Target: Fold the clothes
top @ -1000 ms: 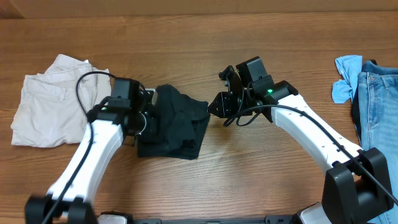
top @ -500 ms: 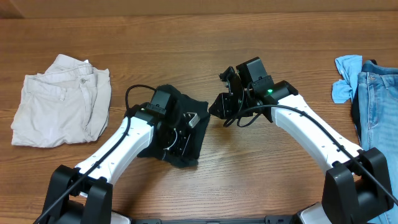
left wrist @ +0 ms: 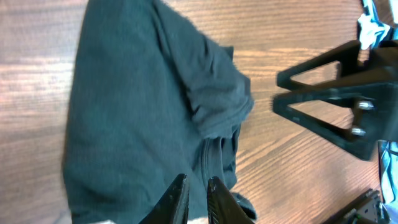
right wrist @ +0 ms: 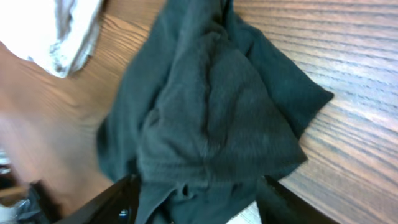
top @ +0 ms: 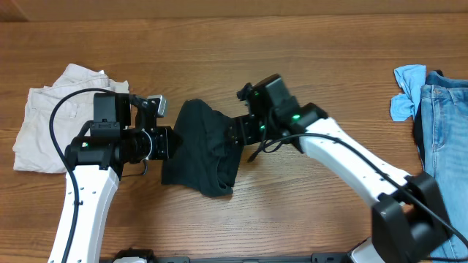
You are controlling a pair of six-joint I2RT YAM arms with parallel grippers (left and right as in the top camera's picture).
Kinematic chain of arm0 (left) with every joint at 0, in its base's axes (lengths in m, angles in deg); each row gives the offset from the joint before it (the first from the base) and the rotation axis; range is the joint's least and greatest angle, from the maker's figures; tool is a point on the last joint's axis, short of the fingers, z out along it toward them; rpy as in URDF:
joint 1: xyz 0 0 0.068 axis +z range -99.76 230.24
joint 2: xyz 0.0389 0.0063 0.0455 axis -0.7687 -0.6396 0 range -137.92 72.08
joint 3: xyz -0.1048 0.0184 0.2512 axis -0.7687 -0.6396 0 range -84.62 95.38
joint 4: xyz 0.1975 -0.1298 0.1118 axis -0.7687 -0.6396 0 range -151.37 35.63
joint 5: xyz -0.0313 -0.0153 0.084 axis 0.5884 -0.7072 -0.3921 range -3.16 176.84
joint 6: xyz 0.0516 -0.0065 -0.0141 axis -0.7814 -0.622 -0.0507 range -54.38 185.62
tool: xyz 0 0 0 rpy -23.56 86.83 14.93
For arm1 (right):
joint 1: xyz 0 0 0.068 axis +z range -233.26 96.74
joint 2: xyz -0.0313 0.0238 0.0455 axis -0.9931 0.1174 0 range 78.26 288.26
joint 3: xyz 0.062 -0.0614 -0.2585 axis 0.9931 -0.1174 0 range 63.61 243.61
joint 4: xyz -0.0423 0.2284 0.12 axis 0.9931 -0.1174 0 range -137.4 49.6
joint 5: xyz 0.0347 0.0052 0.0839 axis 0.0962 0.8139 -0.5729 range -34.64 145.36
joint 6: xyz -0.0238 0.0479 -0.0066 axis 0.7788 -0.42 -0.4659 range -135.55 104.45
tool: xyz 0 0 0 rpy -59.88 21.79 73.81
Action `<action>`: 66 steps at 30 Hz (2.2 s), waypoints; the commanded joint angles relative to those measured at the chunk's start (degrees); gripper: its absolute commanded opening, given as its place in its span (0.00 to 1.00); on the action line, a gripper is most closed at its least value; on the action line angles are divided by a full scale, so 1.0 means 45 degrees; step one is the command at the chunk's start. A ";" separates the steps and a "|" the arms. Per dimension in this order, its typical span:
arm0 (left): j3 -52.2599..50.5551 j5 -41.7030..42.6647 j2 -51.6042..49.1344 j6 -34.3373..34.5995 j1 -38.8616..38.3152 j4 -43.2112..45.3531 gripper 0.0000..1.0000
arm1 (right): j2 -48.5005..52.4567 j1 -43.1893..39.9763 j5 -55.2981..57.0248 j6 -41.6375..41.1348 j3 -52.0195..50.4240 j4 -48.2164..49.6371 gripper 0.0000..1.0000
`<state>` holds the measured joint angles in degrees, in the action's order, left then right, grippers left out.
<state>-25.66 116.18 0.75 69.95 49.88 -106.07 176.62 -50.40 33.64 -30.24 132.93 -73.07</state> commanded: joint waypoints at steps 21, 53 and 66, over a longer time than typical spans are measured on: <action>0.0170 -0.0651 -0.1758 -0.0418 0.0010 -0.0500 0.17 | 0.1287 -0.0500 0.3954 0.0748 0.0209 0.1457 0.04; 0.0146 -0.1617 -0.1987 -0.1253 -0.0005 -0.0879 0.25 | 0.1671 -0.2463 0.3643 0.0131 0.0131 -0.0855 0.05; -0.1496 -0.1214 -0.3934 -0.1248 -0.0019 0.0748 0.33 | -0.0102 -0.2419 -0.4051 0.1651 0.0374 -0.3823 0.62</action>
<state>-30.41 109.25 -14.71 65.41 49.86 -104.96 180.56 -63.36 20.94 -23.43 133.17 -88.00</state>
